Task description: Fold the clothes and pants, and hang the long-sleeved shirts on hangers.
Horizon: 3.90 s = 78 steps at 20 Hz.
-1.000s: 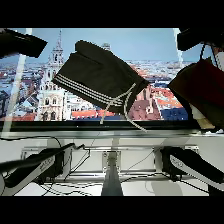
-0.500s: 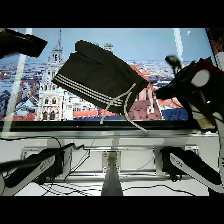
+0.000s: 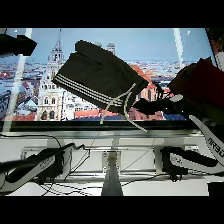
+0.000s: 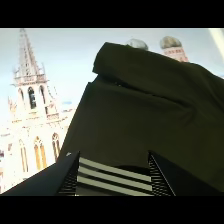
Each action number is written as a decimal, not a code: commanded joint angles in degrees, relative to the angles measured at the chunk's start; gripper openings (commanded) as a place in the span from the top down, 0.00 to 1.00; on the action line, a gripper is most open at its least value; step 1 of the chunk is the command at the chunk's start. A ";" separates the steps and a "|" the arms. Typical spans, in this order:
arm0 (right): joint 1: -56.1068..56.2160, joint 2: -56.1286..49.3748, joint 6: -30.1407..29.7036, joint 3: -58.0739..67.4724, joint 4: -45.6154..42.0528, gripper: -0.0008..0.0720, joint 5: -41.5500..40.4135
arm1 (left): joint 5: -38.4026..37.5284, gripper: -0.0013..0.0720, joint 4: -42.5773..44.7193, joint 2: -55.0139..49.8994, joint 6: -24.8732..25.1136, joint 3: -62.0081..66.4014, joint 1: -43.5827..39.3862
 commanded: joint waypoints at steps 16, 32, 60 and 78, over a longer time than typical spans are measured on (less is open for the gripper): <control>-8.50 3.17 -1.60 15.54 -38.84 0.96 20.26 | -17.57 0.42 -4.85 -21.14 0.48 -10.78 12.09; -13.22 4.26 -10.10 15.56 -26.21 0.96 22.16 | -6.60 0.95 -20.35 -30.51 15.15 -29.59 -3.34; -13.03 39.08 6.05 48.04 7.28 0.96 22.14 | 8.26 0.96 -9.09 29.70 14.25 1.92 20.74; -10.78 4.72 5.84 31.71 -11.15 0.96 5.88 | -20.11 0.96 0.57 -13.20 1.20 1.73 -7.76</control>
